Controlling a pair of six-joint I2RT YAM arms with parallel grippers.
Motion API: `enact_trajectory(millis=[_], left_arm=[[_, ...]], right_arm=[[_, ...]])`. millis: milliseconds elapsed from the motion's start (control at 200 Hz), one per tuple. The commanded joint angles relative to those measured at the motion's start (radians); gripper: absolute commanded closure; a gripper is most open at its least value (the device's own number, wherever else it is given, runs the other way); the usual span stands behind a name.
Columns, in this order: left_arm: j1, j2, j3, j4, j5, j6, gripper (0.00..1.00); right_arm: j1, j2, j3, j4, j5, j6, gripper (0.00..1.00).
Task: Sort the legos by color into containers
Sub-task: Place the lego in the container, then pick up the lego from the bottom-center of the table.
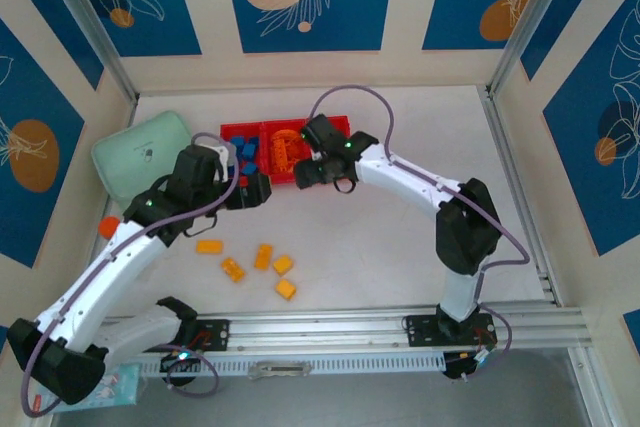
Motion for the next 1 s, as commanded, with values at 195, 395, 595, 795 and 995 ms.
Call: enact_trajectory(millis=[195,395,595,795,995], left_arm=[[0.011,-0.122,-0.134,-0.122,-0.016,-0.101,0.01],[0.013,-0.183,-0.184,-0.154,-0.039,-0.135,0.01],[0.013,-0.227,-0.204,-0.195,-0.065,-0.182,0.01],[0.013,-0.255,-0.219,-0.216,-0.082,-0.2,0.01],[0.014,-0.268,-0.225,-0.216,-0.086,-0.205,0.01]], right_arm=[[0.174,-0.116,-0.245,0.029,-0.13,0.096,0.2],[0.312,-0.074,-0.262,0.035,-0.122,0.143,0.17],[0.397,-0.007,-0.231,0.068,-0.11,0.185,0.13],[0.409,0.075,-0.192,0.074,-0.085,0.196,0.14],[0.406,0.131,-0.157,0.083,-0.053,0.177,0.25]])
